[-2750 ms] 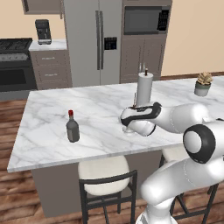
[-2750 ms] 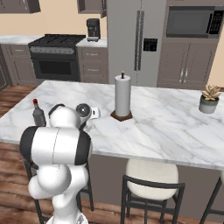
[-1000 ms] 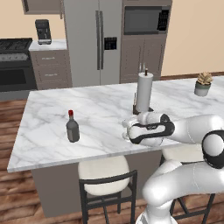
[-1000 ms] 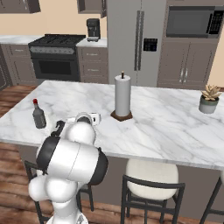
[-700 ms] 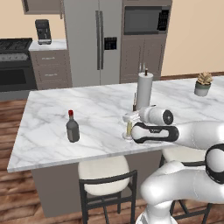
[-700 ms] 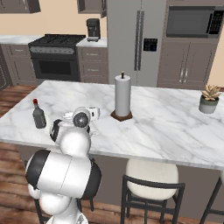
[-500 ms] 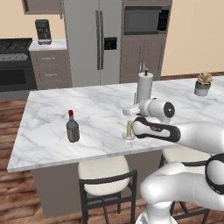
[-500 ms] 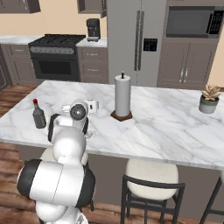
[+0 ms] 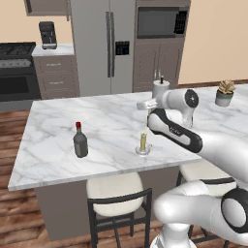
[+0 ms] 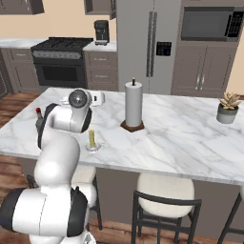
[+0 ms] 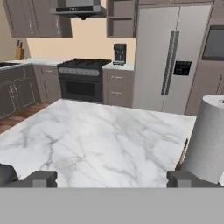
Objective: Get the candle and the liquor from the cabinet and move them to the dining counter.
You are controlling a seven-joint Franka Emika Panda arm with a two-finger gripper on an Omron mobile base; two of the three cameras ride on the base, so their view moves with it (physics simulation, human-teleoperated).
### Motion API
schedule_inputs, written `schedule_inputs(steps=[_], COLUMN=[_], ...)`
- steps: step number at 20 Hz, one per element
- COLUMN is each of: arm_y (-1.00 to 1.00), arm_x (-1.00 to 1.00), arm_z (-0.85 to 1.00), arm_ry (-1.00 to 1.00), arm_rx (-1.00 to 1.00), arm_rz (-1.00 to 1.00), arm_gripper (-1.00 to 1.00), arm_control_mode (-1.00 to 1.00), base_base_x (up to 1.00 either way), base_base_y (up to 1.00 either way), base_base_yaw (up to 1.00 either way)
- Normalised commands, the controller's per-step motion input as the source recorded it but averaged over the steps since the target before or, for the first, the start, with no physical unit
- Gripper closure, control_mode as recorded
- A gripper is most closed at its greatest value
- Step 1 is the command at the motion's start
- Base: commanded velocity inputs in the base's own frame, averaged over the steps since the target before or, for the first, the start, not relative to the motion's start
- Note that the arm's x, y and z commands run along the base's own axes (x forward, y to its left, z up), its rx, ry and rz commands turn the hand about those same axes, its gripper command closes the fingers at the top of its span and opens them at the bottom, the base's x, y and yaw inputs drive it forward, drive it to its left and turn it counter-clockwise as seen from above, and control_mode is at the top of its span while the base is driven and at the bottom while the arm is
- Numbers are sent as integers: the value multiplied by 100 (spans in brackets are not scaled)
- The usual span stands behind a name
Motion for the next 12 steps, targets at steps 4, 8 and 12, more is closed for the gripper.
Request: schedule_inputs(steps=[4, 8, 12], arm_y=[-11, -15, -10], arm_x=[-51, -65, -74], arm_z=[30, 6, 0], arm_ry=[7, 2, 0], arm_rx=[3, 2, 2], arm_rz=[-8, -8, -9], arm_gripper=[-100, -100, -100], arm_control_mode=[-100, -100, -100], base_base_x=[0, 0, 0], base_base_y=[0, 0, 0], base_base_yaw=[0, 0, 0])
